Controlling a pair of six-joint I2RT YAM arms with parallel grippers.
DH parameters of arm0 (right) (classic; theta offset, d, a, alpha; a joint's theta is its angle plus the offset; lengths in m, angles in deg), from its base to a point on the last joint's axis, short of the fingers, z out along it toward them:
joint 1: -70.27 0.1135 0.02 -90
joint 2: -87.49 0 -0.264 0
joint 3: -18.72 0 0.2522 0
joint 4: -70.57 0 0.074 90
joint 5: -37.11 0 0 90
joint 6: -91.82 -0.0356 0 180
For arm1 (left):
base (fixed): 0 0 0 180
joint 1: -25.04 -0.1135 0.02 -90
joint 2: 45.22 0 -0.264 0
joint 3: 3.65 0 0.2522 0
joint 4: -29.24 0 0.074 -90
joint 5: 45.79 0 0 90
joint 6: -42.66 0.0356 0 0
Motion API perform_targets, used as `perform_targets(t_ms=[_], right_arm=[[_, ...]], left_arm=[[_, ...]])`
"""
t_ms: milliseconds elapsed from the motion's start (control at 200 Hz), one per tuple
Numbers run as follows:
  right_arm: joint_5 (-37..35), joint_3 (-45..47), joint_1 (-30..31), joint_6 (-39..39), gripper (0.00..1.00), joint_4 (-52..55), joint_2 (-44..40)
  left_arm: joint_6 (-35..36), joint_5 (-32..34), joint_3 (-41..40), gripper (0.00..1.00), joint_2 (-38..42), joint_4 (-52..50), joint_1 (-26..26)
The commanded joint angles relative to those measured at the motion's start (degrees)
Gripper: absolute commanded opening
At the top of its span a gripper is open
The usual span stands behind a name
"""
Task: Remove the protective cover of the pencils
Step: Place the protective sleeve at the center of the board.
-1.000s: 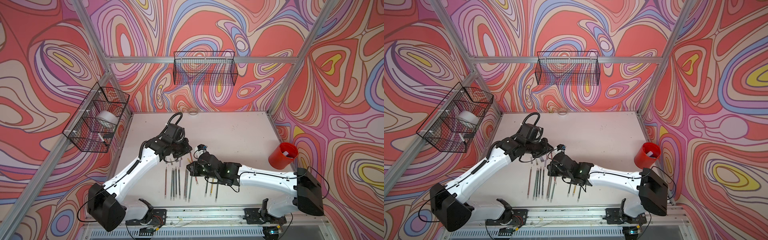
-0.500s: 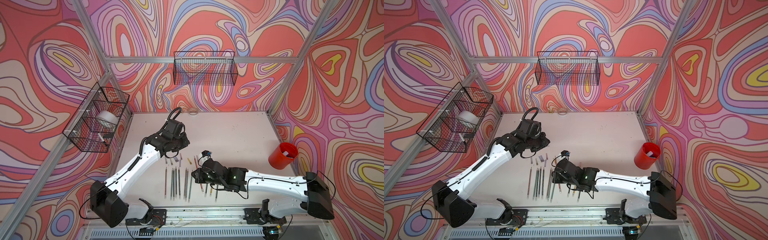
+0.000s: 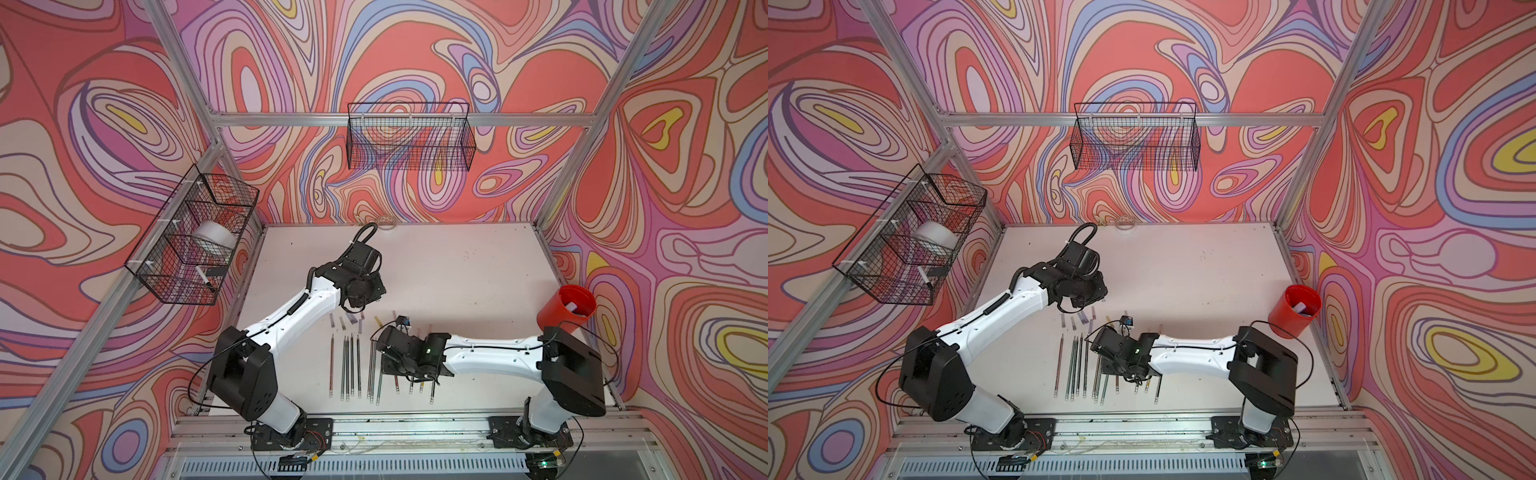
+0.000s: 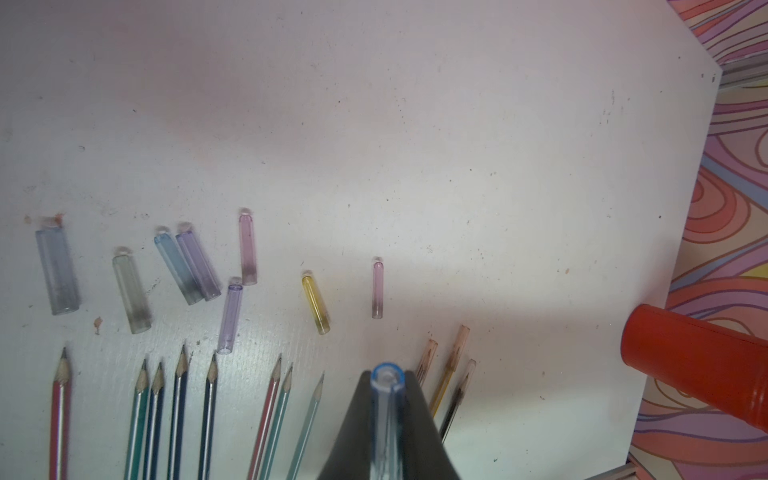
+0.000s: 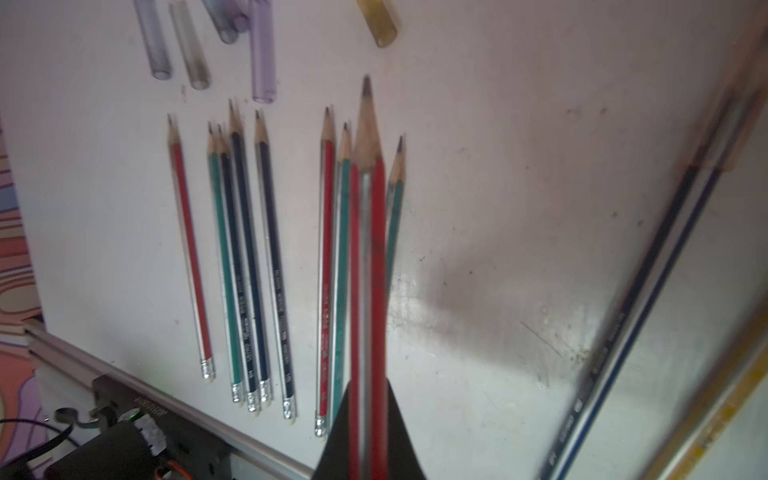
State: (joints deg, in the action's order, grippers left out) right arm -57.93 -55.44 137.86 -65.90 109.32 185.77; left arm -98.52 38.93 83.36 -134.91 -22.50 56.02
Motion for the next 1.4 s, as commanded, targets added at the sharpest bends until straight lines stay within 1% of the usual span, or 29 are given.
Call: perform_targets(t_ms=[0,155,180,290,401,486,706,861,966,1087,1167,1397], right_arm=[[1.0,-0.79,0.26,-2.0,0.0,2.77,1.59],[1.04,-0.75,0.26,-3.0,0.0,4.19,2.88],[1.15,-1.0,0.26,-3.07,0.0,4.58,4.66],[1.96,-1.49,0.26,-3.28,0.0,5.2,6.28],[2.05,-1.39,0.28,-3.56,0.0,5.48,6.99],[2.07,-1.81,0.3,-3.56,0.02,6.09,7.52],[2.46,-2.91,0.26,-3.92,0.03,8.05,9.29],[1.29,-2.73,0.26,-5.11,0.07,9.43,8.51],[0.49,-2.87,0.26,-5.5,0.11,10.31,8.04],[-0.59,-3.2,0.26,-5.66,0.2,11.3,7.5],[-0.59,-3.26,0.26,-5.75,0.26,11.51,7.51],[-1.2,-3.53,0.26,-5.75,0.27,12.2,7.07]], left_arm=[[1.02,1.06,-0.51,0.04,-2.51,-2.45,-0.05],[1.52,1.65,-1.0,0.04,-5.8,-3.14,-0.04],[1.44,1.95,-1.08,0.05,-6.3,-3.44,-0.04],[1.08,1.95,-1.68,0.05,-8.14,-3.97,-0.04],[1.08,2.42,-2.33,0.07,-9.38,-4.28,0.09],[0.99,2.84,-2.81,0.1,-10.11,-4.17,0.13],[0.82,3.89,-3.54,0.12,-11.92,-3.81,0.39],[1.26,2.64,-3.07,0.15,-14.09,-3.24,0.75],[1.41,2.24,-3.12,0.2,-15.09,-2.39,0.81],[1.87,1.43,-2.18,0.25,-16.59,-2.53,1.0],[2.04,1.31,-1.97,0.32,-17.31,-2.54,1.1],[1.87,1.23,-2.06,0.33,-17.36,-2.48,1.27]])
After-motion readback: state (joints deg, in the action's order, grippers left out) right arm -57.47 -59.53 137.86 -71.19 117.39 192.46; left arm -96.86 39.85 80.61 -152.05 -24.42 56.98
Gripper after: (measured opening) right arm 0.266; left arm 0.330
